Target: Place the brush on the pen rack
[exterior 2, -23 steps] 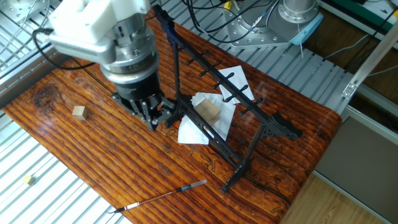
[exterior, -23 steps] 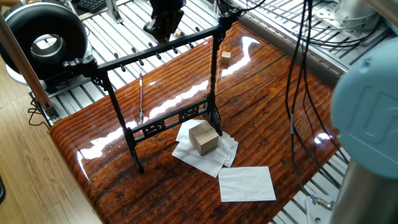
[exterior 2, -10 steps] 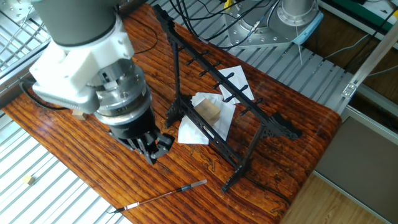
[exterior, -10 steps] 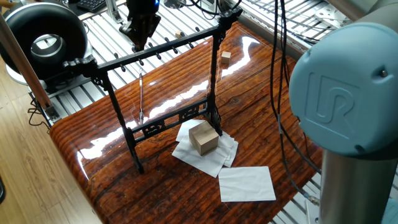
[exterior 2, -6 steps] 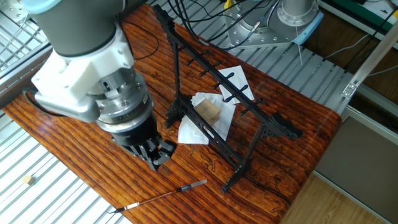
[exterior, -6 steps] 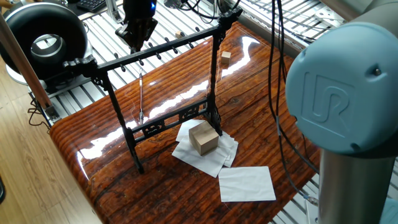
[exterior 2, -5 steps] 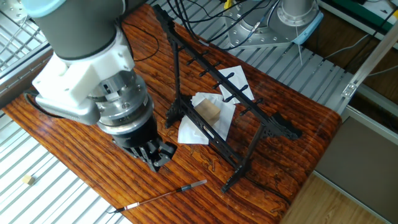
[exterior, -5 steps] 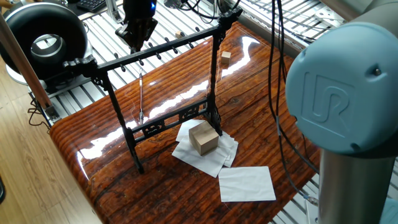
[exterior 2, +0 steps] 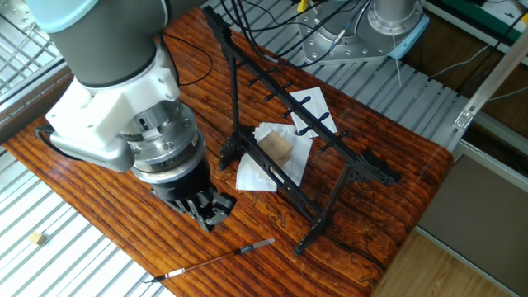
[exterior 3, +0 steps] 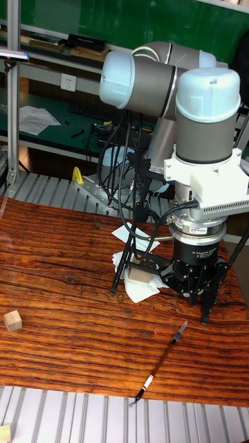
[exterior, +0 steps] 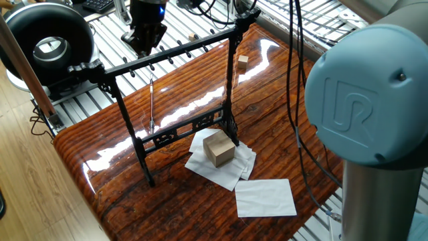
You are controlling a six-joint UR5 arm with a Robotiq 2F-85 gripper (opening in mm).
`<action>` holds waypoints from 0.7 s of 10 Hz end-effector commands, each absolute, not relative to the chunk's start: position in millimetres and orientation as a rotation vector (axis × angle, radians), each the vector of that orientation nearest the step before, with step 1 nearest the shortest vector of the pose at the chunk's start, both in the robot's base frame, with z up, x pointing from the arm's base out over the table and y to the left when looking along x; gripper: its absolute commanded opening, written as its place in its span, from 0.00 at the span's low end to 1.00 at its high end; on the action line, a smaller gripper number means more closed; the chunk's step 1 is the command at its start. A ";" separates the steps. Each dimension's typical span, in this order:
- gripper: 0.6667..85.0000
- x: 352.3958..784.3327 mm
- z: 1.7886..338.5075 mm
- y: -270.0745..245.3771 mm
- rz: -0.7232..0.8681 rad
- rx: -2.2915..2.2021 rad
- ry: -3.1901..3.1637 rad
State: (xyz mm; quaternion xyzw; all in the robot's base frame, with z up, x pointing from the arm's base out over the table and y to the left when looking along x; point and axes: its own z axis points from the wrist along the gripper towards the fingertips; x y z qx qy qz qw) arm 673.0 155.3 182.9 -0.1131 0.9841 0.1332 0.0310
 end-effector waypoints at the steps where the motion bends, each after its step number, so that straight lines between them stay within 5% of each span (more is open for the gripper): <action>1: 0.00 673.9 186.4 154.1 0.407 -0.340 3.039; 7: 0.00 665.5 181.6 133.9 0.295 -0.345 3.093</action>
